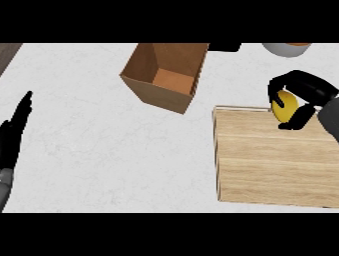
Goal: Pick the lemon from the tray and place it in the cardboard box
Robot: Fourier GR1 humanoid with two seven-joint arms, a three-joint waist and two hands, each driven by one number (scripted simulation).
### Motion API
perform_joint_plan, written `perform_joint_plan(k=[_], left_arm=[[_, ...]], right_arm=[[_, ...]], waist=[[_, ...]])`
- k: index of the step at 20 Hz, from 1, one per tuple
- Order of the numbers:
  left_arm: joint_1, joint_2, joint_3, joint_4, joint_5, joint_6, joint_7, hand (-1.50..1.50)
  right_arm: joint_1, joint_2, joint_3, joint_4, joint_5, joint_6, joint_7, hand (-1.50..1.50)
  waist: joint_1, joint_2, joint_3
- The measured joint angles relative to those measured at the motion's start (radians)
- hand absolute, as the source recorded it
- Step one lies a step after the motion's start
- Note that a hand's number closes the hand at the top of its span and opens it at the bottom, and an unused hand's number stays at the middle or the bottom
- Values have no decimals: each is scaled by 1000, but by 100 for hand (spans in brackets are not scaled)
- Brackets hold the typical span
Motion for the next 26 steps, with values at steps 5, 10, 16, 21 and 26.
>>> perform_joint_plan(k=[5,10,16,21,26], left_arm=[[1,-14,4,15,-13,7,-12,0],[-1,-8,22,23,-11,-2,-9,0],[9,-9,41,29,-12,-17,-15,0],[22,-8,53,10,-19,-24,-1,0],[32,-10,64,-12,-23,-30,8,0]], right_arm=[[-120,36,-24,96,48,-128,72,150],[-206,40,-103,120,14,-199,23,150],[-293,75,-168,106,-12,-179,-58,150],[-356,140,-205,93,-33,-81,-29,150],[-426,236,-247,79,-65,0,77,150]], waist=[[-9,0,1],[-20,-3,1],[-32,-8,0],[-40,-13,0],[-44,-15,-1]])
